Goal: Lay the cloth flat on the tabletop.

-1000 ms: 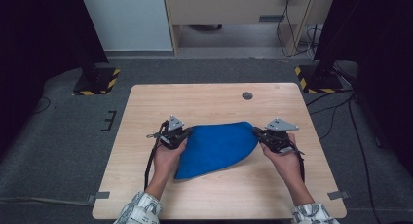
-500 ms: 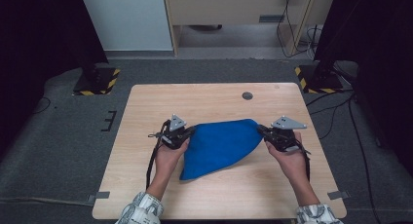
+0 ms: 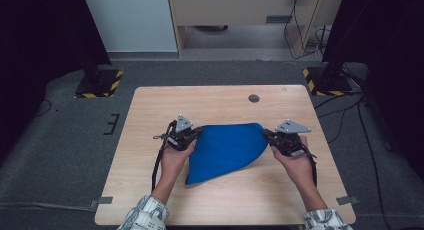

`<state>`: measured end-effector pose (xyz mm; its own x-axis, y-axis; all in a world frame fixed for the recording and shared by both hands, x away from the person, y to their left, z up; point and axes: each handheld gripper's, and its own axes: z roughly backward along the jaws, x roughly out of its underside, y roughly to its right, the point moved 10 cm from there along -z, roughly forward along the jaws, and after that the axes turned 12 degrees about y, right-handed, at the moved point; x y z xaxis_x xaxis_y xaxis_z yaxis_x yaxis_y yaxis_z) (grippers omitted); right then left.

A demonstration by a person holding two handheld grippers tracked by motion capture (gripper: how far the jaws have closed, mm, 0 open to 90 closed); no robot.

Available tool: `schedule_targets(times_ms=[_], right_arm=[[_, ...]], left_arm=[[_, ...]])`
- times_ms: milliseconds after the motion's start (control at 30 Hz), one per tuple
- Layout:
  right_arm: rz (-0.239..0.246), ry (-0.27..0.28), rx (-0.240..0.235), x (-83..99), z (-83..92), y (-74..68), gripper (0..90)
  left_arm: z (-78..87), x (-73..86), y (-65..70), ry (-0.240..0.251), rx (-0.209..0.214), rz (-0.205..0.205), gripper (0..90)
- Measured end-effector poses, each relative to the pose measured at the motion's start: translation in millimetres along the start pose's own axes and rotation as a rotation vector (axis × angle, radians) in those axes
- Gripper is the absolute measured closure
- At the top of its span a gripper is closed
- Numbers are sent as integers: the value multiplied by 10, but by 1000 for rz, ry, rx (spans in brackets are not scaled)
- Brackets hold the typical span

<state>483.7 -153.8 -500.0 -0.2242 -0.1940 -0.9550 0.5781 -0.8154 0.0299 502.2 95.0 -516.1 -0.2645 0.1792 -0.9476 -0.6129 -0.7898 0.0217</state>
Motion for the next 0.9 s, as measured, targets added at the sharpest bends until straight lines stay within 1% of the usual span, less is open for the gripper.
schedule_targets(times_ms=[100,200,300,367,433,533,633,767,833,900], right_arm=[[-4,-1,5,4,-8,13,863],[-1,-1,8,4,1,14,864],[-3,4,5,-15,16,11,864],[0,5,6,-24,27,14,865],[3,4,7,-34,52,17,865],[-7,10,10,-62,105,16,865],[-4,24,14,-111,170,11,865],[2,34,16,-165,225,3,865],[4,50,20,-196,233,2,866],[16,60,23,-215,232,-1,868]], left_arm=[[-4,10,-2,-8,0,-5,876],[10,-10,11,-2,-1,-9,877],[19,-43,30,7,6,0,877],[29,-70,34,9,7,-5,877],[45,-91,31,13,4,0,877],[81,-119,29,17,3,1,877],[117,-152,33,22,6,-10,878],[147,-195,-5,36,-1,-1,878],[143,-202,-31,34,-7,2,878],[123,-200,-34,26,-1,10,878]])
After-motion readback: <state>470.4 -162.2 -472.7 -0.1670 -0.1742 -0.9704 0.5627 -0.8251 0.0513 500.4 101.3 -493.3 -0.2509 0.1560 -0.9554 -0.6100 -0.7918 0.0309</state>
